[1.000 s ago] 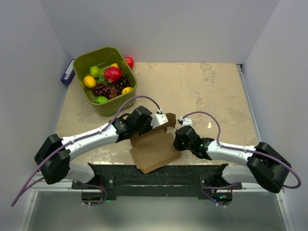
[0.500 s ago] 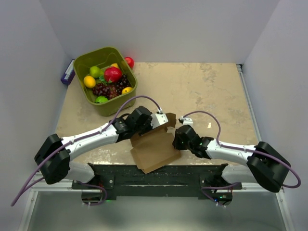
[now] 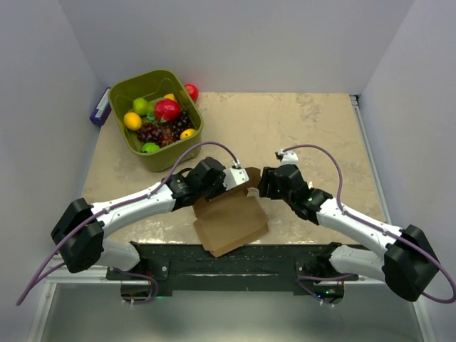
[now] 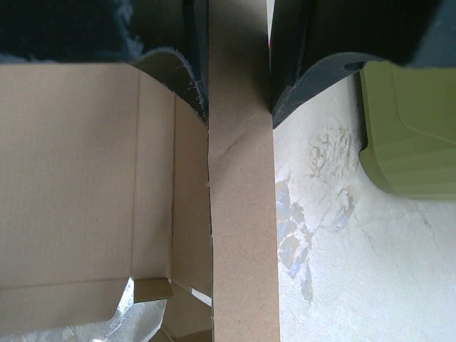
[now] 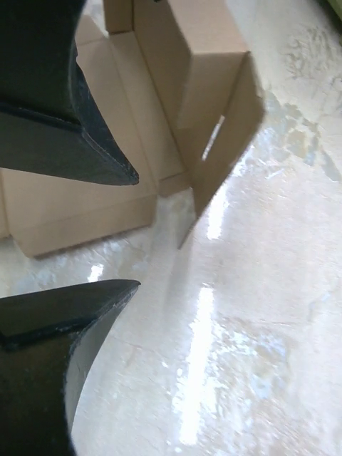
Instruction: Fold the paper box
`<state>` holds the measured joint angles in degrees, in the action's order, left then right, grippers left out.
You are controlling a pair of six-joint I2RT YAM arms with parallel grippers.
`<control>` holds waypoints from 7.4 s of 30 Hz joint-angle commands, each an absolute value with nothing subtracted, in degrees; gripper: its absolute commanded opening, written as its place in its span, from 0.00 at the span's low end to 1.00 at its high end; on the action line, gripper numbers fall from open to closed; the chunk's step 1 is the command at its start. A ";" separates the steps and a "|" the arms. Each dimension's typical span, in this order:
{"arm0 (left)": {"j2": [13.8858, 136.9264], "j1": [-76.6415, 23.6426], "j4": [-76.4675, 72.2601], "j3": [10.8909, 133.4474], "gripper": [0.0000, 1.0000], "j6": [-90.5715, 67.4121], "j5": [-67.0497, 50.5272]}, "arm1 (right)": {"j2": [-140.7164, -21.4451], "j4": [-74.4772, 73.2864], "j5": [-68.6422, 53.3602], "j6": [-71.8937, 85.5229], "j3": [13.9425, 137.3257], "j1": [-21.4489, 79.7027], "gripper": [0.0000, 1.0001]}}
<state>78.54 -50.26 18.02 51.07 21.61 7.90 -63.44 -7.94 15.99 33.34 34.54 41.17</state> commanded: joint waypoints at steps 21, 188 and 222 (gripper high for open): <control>78.84 -50.10 17.93 50.63 0.20 21.45 7.91 | -74.27 12.04 12.75 10.29 37.44 39.73 0.41; 82.00 -50.19 19.07 51.42 0.13 21.09 2.46 | -81.65 38.83 -9.14 3.16 31.29 34.98 0.64; 83.05 -49.13 18.81 53.79 0.11 17.14 -1.93 | -74.27 31.73 16.24 13.09 24.79 40.33 0.02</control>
<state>81.82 -49.58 14.06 52.45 19.57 0.93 -76.29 31.33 1.72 9.87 25.26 38.74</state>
